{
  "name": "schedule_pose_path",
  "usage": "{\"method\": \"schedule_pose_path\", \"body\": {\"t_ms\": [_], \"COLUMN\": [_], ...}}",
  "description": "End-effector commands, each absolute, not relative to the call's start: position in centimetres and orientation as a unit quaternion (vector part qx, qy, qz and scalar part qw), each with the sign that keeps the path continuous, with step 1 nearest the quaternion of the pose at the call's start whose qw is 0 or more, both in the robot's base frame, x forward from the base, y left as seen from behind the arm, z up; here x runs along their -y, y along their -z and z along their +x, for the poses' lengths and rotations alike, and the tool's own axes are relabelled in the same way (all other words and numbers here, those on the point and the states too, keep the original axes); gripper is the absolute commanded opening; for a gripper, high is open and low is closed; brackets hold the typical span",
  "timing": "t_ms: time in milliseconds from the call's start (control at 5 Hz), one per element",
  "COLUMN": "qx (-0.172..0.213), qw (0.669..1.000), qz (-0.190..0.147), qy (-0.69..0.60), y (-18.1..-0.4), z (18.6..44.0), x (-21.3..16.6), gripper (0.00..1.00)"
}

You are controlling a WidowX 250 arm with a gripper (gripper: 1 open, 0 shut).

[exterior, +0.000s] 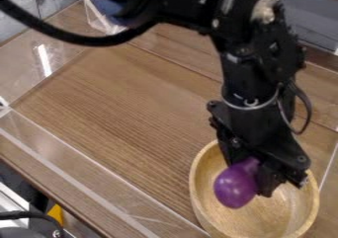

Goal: Put the purple eggplant in the brown bowl

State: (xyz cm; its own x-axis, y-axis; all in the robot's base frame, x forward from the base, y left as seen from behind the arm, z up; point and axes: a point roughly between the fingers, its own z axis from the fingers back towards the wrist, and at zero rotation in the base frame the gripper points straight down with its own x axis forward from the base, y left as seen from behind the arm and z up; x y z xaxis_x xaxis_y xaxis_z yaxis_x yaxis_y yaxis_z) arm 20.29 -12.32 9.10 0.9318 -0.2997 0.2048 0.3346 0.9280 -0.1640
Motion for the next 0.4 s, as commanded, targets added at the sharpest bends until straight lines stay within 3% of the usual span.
{"method": "schedule_pose_path", "body": {"t_ms": [0,200], "qx": [0.099,0.094], "qw": [0.976,0.976], "qz": [-0.101,-0.099], "qy": [0.164,0.167], "y": [-9.0,-7.8], "z": [20.2,20.0], "x": [13.0,13.4], "gripper": [0.0,0.0]}}
